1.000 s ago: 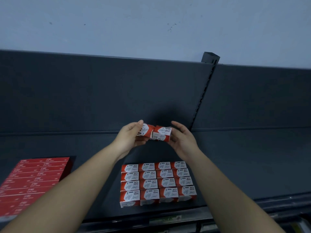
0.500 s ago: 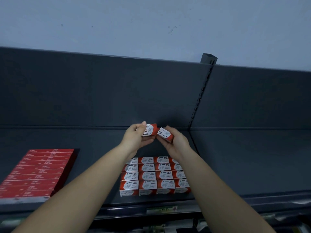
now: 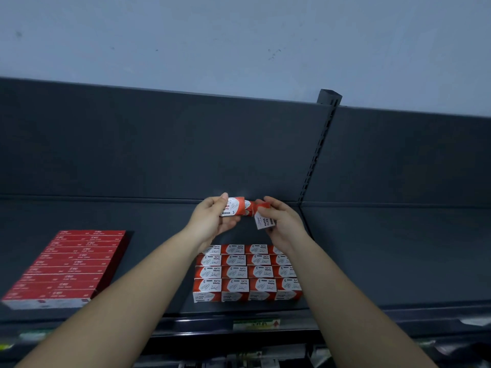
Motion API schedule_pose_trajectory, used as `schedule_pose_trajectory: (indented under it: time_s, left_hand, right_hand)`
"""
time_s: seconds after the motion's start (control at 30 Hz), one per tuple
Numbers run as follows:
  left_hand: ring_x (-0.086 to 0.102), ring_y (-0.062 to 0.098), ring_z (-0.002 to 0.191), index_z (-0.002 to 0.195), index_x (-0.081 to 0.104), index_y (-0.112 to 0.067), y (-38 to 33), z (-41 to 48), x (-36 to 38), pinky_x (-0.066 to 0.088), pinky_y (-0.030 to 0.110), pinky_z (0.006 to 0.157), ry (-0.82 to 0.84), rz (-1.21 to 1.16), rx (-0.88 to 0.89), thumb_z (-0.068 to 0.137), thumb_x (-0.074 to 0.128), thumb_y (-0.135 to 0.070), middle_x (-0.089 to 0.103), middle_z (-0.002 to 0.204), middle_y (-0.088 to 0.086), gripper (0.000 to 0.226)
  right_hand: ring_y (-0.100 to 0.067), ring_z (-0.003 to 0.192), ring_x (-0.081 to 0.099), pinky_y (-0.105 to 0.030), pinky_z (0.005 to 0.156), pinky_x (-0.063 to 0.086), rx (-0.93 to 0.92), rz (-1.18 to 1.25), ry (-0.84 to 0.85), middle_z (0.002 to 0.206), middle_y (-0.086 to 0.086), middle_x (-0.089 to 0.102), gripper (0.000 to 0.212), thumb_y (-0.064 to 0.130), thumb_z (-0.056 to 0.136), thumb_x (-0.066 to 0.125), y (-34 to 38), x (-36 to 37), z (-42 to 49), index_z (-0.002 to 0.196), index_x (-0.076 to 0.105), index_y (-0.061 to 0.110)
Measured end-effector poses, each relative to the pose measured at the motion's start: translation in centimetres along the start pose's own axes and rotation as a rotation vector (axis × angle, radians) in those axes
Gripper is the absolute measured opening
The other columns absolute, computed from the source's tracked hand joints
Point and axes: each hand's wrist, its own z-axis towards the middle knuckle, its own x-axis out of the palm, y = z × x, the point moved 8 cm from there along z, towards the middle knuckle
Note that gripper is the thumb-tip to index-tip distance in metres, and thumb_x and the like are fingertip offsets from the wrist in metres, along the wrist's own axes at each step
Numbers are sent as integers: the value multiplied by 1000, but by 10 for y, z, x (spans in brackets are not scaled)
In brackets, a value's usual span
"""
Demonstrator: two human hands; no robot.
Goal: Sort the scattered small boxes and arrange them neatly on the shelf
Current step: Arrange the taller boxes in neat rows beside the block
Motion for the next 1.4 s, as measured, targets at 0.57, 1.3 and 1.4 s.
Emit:
schedule_pose_trajectory:
  time_s: [0.57,1.3,1.4]
  left_hand:
    - [74,22,89,114,60,-10,-7,-27,-3,60,33,79,38,104,45,88,68,-36,73,106,11,38]
    - [62,10,84,103,75,-20,-16,-30,-30,44,24,70,33,243,84,72,75,-48,76,97,-1,42]
    - [68,13,99,107,74,-21,-14,-23,-33,50,27,83,51,242,85,79,74,-41,76,101,-2,35]
  right_hand:
    - [-21,99,68,-33,86,53,-52,-139,57,107,-9,73,20,20,93,65,5,4,-25,111,68,13]
    - [-17,104,68,-36,94,56,-171,-385,104,105,-1,73,20,22,86,72,12,7,-33,106,70,23]
    - [-18,101,70,-37,91,57,-153,-395,121,106,-4,73,22,15,87,72,8,11,-29,108,67,16]
